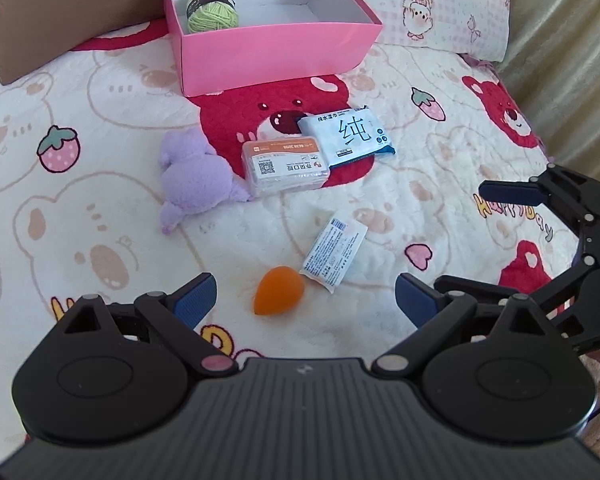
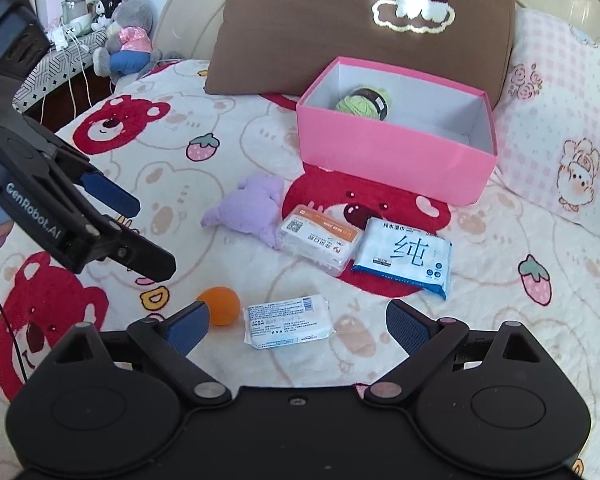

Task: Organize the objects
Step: 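Move the left tool toward the white-orange mask box, fingers open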

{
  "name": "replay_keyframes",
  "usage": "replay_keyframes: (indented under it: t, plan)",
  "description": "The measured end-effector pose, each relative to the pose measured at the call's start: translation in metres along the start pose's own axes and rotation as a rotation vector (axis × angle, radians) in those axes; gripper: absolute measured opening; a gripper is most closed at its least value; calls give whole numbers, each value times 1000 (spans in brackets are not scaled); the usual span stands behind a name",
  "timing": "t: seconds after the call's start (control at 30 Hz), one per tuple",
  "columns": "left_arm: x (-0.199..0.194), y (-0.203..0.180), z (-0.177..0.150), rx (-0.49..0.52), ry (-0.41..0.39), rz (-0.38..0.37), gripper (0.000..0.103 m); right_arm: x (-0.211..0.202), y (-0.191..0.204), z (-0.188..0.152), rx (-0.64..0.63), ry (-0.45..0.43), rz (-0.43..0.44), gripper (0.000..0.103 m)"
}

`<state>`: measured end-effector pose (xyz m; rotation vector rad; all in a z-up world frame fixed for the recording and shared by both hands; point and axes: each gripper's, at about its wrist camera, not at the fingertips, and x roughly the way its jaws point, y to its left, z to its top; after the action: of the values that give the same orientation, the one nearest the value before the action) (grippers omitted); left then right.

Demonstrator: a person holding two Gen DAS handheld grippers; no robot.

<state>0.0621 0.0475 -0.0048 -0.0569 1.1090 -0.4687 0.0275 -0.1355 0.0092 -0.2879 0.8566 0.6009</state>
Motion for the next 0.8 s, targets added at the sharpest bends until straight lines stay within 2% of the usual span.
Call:
replay_keyframes:
  t: [0.13, 0.23, 0.33, 0.5, 0.63, 0.8]
  plan:
    - [11, 3, -2, -8, -13, 13, 97, 12, -3, 1, 23, 17, 0, 97]
    - [22, 8, -4, -22, 41, 14, 97, 20, -6, 2, 36, 31, -3, 97]
    - [29, 12, -7, -37, 62, 8, 97, 27, -9, 3, 44, 47, 5, 97]
    - [38, 21, -4, -71, 47, 1, 97, 40, -12, 3, 47, 56, 13, 97]
    - [50, 25, 3, -65, 43, 25, 97, 52, -13, 2, 12, 38, -17, 97]
    - [64, 33, 14, -88, 14, 8, 95, 66, -23, 2, 27, 6, 3, 97]
